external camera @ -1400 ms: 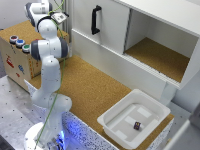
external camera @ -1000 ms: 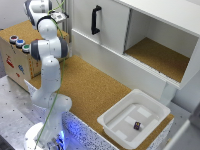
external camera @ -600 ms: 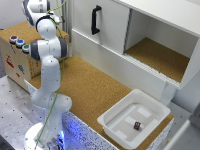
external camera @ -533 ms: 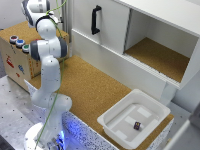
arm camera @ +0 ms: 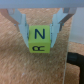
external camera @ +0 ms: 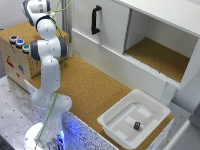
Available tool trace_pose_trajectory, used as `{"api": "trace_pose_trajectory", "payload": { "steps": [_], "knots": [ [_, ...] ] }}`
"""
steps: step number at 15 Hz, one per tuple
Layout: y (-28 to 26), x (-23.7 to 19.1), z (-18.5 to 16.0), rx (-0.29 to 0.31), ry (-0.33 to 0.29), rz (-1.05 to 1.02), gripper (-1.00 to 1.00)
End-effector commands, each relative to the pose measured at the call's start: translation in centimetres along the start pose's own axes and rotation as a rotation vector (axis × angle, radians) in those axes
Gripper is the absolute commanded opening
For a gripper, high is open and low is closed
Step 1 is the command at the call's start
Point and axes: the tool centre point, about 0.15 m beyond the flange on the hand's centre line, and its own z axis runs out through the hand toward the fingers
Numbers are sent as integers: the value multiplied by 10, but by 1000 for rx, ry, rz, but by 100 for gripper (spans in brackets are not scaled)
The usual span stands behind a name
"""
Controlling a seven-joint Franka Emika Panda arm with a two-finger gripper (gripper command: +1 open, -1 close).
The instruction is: Rotate the yellow block towards the right
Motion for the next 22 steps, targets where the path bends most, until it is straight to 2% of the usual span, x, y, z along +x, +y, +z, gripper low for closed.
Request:
{"api": "trace_pose_trajectory", "payload": {
  "steps": [1, 3, 4, 5, 6, 14, 15, 18, 20, 22],
  "knots": [
    [11, 13, 6, -33, 36, 305, -100],
    [5, 8, 6, -4, 43, 377, -100],
    [1, 4, 1, -51, 55, 397, -100],
    [-2, -1, -1, -72, 55, 421, -100],
    [-1, -9, 1, -40, 49, 469, -100],
    [0, -11, 2, -40, 47, 487, -100],
    [-1, -4, 0, -5, 3, 460, 100],
    [-6, -5, -6, 13, -2, 361, 100],
    [-10, -4, -5, 33, -29, 288, 100],
    [-11, -4, -8, 29, -32, 252, 100]
  ]
}}
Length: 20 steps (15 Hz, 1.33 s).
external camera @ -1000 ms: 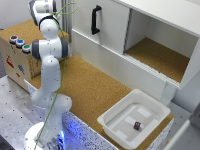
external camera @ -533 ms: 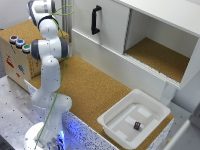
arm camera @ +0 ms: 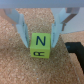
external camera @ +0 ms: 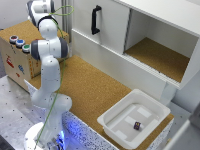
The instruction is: Rotate the yellow block towards the right
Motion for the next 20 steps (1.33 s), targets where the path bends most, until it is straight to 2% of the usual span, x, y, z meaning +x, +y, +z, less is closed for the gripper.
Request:
{"api": "trace_pose_trajectory", "payload": {
  "steps": [1, 4, 6, 9, 12, 13, 15, 18, 20],
  "knots": [
    [-3, -2, -13, 10, -29, -117, 100],
    [-4, -7, -31, -11, -9, -210, 100],
    [-9, -14, -36, -36, -23, -324, 100],
    [-19, -20, -45, -75, -57, -593, 100],
    [-34, -22, -56, -78, -73, -853, 100],
    [-39, -23, -57, -55, -85, -939, 100],
    [-43, -22, -52, -58, -79, -1110, 100],
    [-36, -15, -41, -73, -89, -1361, 100],
    [-27, -6, -33, -109, -80, -1473, 100]
  ]
}}
